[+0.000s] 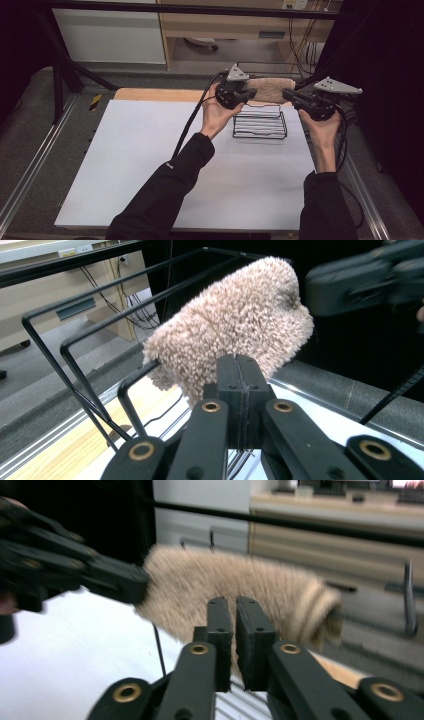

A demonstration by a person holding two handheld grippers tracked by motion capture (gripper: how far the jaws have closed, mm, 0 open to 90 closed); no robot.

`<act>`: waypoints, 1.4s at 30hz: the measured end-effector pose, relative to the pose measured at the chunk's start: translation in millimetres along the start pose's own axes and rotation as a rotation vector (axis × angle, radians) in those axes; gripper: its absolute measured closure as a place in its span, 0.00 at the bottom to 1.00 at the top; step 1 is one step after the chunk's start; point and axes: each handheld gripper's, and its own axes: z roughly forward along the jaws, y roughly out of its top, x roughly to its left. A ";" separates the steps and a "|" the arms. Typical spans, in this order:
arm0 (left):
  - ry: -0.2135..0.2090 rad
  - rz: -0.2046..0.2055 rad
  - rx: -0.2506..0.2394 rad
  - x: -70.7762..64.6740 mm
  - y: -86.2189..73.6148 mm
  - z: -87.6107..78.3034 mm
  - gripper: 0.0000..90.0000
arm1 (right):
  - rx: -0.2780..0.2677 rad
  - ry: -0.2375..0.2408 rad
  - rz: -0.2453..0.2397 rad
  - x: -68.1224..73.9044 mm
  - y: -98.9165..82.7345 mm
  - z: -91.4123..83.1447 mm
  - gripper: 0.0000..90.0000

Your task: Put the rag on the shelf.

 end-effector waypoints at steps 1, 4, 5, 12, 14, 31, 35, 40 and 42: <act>0.002 0.005 0.003 -0.1 -0.8 0.5 1.00 | 0.014 -0.004 0.006 -1.4 -4.3 2.1 0.99; 0.007 0.011 0.007 0.0 -2.3 2.1 1.00 | 0.037 -0.031 0.020 -4.9 -15.2 7.4 0.99; 0.008 0.011 0.006 0.1 -2.6 2.7 1.00 | 0.037 -0.036 0.023 -6.0 -17.5 8.3 0.99; -0.003 -0.014 -0.013 1.5 -5.0 0.1 0.95 | 0.013 -0.023 0.018 -2.5 -17.9 3.8 0.94; -0.004 -0.015 -0.014 1.1 -6.1 -3.1 0.93 | 0.005 -0.013 0.014 0.0 -16.1 0.7 0.90; 0.040 -0.048 0.014 6.0 -33.5 -54.7 0.49 | -0.011 0.026 0.045 23.7 -15.1 -17.3 0.48; 0.051 -0.066 0.017 10.4 -46.4 -71.9 0.41 | 0.015 0.031 0.050 31.1 -17.8 -16.5 0.38; 0.056 -0.097 0.024 16.9 -68.2 -93.7 0.30 | 0.059 0.055 0.057 41.1 -24.8 -11.5 0.26; 0.060 -0.108 0.032 20.1 -78.1 -102.5 0.26 | 0.082 0.066 0.054 44.8 -28.0 -8.1 0.21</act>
